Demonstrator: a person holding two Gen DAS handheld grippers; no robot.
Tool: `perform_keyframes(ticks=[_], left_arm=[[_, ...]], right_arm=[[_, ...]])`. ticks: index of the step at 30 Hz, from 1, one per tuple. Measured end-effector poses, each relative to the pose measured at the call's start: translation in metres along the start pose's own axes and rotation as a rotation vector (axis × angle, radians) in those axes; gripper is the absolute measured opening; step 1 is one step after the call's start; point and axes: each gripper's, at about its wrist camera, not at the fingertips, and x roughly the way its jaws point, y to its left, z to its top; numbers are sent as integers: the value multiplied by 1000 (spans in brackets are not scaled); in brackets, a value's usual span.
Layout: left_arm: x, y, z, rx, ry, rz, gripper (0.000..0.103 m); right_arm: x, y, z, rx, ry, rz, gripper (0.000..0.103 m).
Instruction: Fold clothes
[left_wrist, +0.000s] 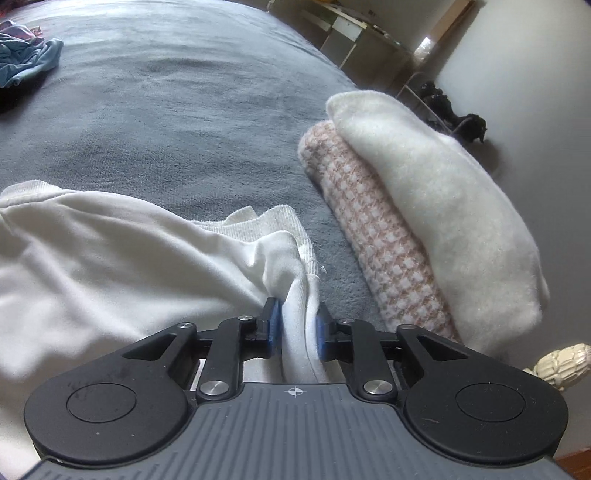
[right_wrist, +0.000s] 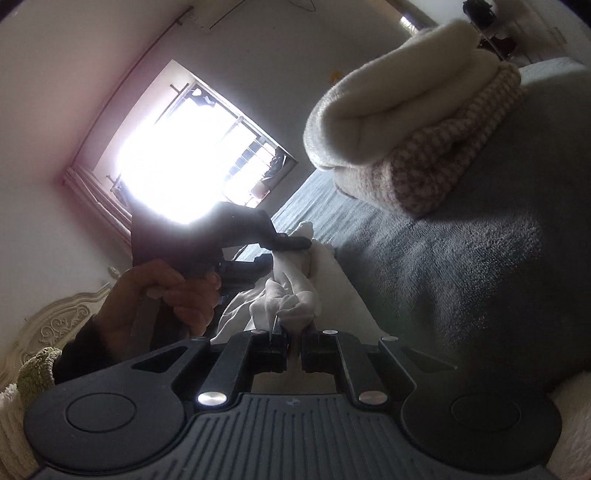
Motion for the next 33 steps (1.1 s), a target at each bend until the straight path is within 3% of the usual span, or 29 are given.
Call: perform_keyframes(ticks=[1,4,8,10,14,17,21,23,27,33], left_arm=[[-4,2,1,-17,15,-26,38],[-36,9,-7,-28,-15,-119,43],[-104,28,-41,63,-108,-196,50],[-137,40,-63,134,-156,-169,51],[-185,62,-115,304,-249,-28,53],[-197,77,-152,395,-248,54,54],[-176,88,-184,398,-200,114,54],[-163,93,-189,379,-211,149,54],[-152,103,-194,322,-280,136,53],[-148,101,-209,339,-345,209,31]], right_arm=[[2,-4,-1,18,6,0,8],[6,-19,-4,94,22,7,8],[8,-30,-1,167,28,37,8],[10,-32,2,181,30,47,8],[17,-36,6,222,50,43,8],[20,-36,10,250,59,43,8],[22,-25,18,233,54,29,8],[23,-18,21,218,52,20,8],[26,-7,28,187,49,2,8],[31,8,39,134,46,-24,8]])
